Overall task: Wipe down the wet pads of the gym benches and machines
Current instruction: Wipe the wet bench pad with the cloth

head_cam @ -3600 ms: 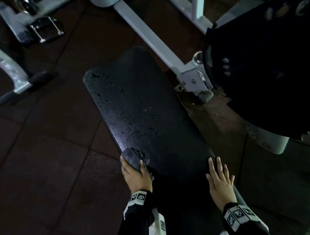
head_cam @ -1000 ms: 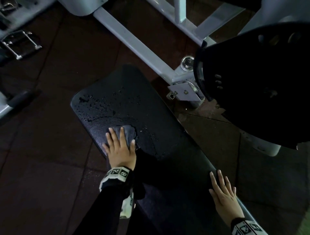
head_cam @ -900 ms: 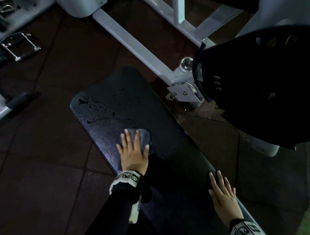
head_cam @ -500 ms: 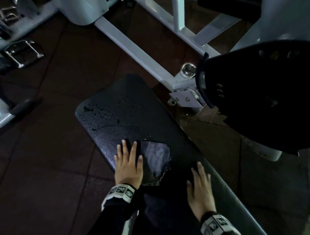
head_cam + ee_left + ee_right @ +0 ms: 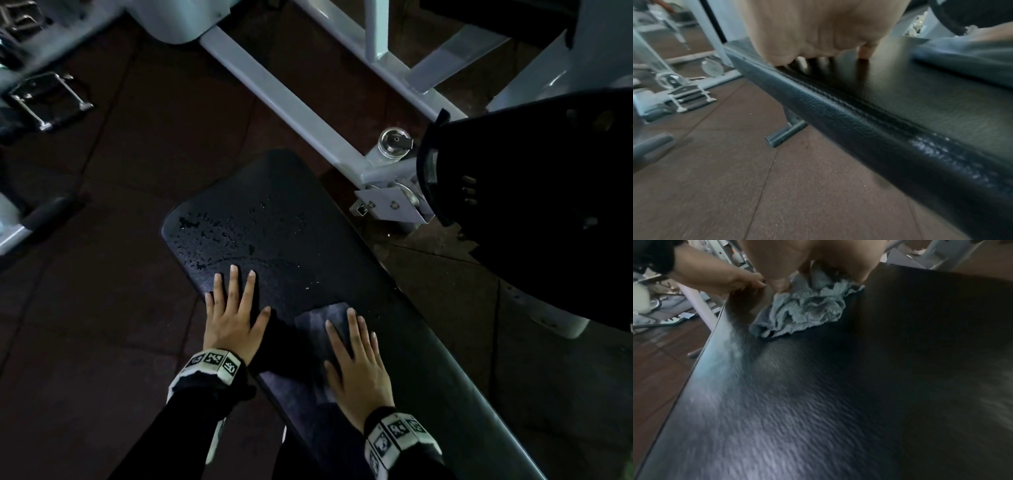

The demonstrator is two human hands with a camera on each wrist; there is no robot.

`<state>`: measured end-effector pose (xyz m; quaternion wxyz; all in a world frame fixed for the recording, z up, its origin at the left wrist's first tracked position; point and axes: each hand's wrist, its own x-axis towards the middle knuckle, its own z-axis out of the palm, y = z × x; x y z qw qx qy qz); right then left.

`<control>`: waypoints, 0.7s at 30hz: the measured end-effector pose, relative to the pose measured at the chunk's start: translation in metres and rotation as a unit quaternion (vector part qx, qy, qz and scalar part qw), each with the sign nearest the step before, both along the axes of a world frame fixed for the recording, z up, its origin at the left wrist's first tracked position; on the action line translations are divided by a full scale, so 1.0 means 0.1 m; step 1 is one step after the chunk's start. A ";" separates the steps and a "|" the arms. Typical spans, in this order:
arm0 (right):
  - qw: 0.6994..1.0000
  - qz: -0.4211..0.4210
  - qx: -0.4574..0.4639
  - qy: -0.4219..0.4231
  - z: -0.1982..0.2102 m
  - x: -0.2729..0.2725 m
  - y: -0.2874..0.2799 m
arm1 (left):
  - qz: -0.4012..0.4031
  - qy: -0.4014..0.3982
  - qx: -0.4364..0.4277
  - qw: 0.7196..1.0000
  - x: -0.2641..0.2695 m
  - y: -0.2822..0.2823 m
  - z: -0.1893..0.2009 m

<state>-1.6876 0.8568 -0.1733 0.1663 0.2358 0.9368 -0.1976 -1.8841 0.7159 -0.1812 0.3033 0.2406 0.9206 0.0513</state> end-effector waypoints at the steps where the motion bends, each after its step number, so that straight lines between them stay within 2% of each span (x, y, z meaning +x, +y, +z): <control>1: 1.000 0.011 -0.002 0.002 0.00 0.09 0.03 | 0.000 0.000 -0.003 1.000 0.01 0.01 -0.01; 5: 0.998 0.061 -0.001 0.025 0.01 0.30 0.06 | 0.000 0.009 -0.001 1.000 0.03 0.02 -0.04; 8: 0.994 0.102 0.006 0.044 -0.03 0.21 0.03 | -0.001 0.019 -0.003 1.000 0.04 0.03 -0.08; 16: 0.981 0.182 0.026 0.065 -0.11 -0.75 0.19 | -0.012 0.079 0.025 0.996 0.06 -0.03 -0.21; 18: 0.983 0.174 0.020 0.058 -0.13 -0.92 0.38 | -0.013 0.090 0.028 0.995 0.05 -0.03 -0.22; 21: 0.993 0.110 0.004 0.052 -0.15 -1.03 0.72 | -0.009 0.103 0.026 0.994 0.07 -0.04 -0.24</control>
